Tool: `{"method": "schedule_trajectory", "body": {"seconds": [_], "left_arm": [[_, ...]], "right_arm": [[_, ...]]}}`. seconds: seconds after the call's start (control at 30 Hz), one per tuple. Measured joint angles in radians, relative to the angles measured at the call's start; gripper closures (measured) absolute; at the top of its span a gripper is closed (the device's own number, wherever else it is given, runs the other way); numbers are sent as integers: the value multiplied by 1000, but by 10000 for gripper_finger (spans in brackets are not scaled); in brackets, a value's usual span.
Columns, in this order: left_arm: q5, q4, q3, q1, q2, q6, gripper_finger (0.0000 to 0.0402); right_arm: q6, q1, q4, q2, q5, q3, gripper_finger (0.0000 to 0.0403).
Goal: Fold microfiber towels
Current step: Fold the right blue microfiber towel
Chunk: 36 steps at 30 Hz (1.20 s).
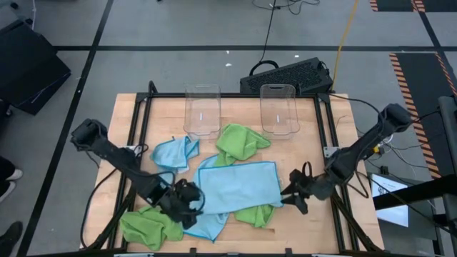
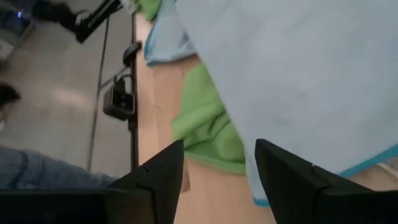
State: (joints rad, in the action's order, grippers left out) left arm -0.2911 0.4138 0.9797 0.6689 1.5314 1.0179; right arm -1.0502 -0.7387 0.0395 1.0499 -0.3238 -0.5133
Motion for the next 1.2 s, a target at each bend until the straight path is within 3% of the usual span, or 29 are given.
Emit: {"method": "schedule_trajectory", "body": {"seconds": [0.2, 0.4, 0.67, 1.2], "left_arm": [[1, -13, -44, 69, 0, 38, 80], [15, -141, -93, 77, 0, -28, 95], [37, -174, -112, 48, 0, 4, 129], [73, -169, -112, 42, 0, 13, 133]], "right_arm": [[-82, -77, -14, 115, -20, 0, 172], [-116, -135, -49, 186, -20, 0, 145], [-96, -164, -73, 273, -21, 0, 153], [-115, -152, -193, 400, -42, 1, 154]]}}
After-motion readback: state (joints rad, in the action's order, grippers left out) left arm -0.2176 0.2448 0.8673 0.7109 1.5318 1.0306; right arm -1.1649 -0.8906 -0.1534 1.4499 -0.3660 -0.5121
